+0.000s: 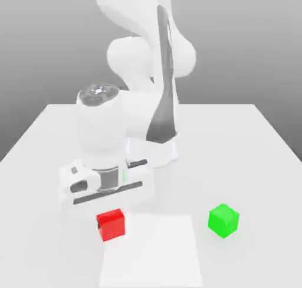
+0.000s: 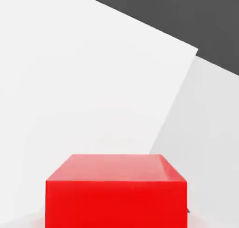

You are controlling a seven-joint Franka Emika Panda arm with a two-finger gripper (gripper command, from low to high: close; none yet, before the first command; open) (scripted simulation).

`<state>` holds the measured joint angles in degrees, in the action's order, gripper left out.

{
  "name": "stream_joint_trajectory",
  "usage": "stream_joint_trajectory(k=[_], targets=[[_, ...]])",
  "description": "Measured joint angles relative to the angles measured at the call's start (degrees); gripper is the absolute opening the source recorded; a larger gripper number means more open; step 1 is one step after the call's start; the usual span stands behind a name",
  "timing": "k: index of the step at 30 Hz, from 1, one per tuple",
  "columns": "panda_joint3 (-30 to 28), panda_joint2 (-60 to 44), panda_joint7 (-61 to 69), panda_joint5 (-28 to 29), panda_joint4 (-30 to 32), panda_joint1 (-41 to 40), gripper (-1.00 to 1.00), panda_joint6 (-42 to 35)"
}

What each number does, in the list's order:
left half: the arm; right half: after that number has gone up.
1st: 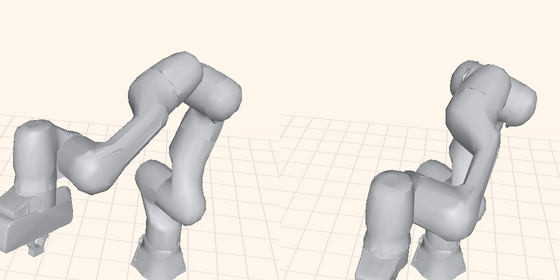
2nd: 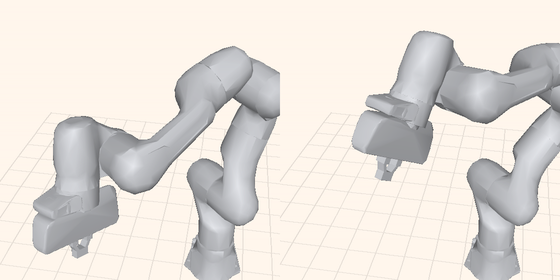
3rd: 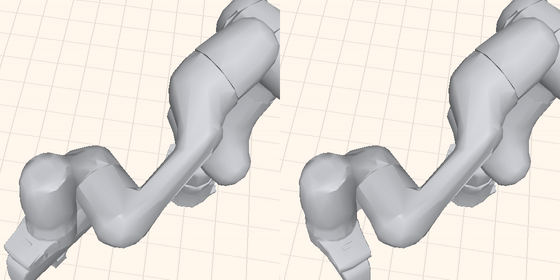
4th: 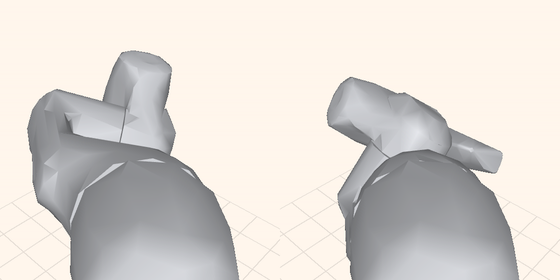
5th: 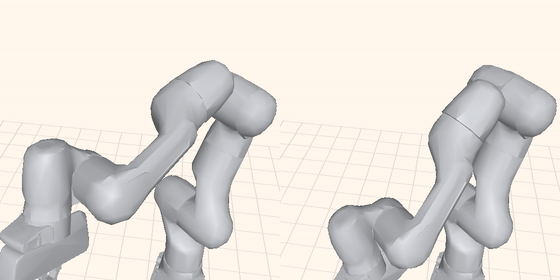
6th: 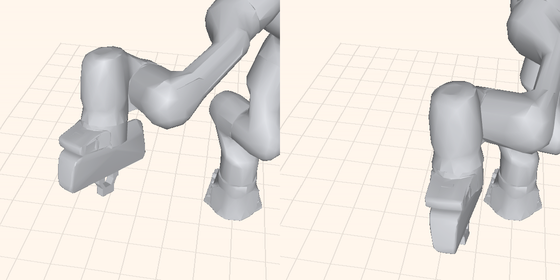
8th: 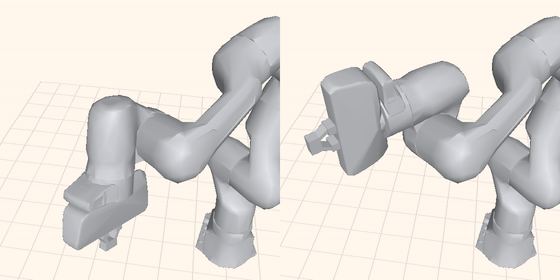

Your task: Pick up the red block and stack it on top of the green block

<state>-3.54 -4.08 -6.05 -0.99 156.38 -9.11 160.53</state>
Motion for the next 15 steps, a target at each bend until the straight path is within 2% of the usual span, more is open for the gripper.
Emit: stream_joint_trajectory(k=[8, 15], targets=[[3.9, 4.3, -7.1, 2.5, 1.4, 6.9, -1.00, -3.3], [7.0, 7.0, -12.8, 2.5, 2.5, 14.5, -1.00, -5.0]])
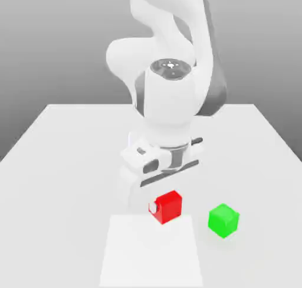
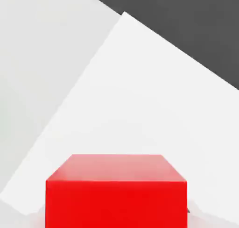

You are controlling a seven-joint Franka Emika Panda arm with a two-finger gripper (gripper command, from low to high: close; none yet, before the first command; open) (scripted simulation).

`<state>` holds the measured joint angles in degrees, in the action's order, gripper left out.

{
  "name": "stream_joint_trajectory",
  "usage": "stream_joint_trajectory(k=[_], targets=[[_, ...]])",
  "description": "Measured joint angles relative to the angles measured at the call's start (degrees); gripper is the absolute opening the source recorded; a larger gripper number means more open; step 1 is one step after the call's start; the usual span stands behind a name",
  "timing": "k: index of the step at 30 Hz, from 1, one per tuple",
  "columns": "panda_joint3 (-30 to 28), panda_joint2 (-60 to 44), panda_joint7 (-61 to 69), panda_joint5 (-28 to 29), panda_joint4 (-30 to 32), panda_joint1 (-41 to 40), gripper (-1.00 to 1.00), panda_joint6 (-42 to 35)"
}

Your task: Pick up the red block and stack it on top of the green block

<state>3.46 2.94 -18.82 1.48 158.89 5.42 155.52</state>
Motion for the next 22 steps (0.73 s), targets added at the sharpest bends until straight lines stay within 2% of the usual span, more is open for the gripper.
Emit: stream_joint_trajectory(k=[12, 19, 20, 22], targets=[[8.0, 4.7, -6.3, -4.7, 1.9, 10.2, -1.00, -2.4], [7.7, -7.2, -11.7, 2.1, 1.5, 10.1, -1.00, 9.0], [7.4, -8.2, -12.3, 2.8, 1.5, 10.3, 1.00, 10.0], [7.4, -8.2, -12.3, 2.8, 1.5, 10.3, 1.00, 10.0]])
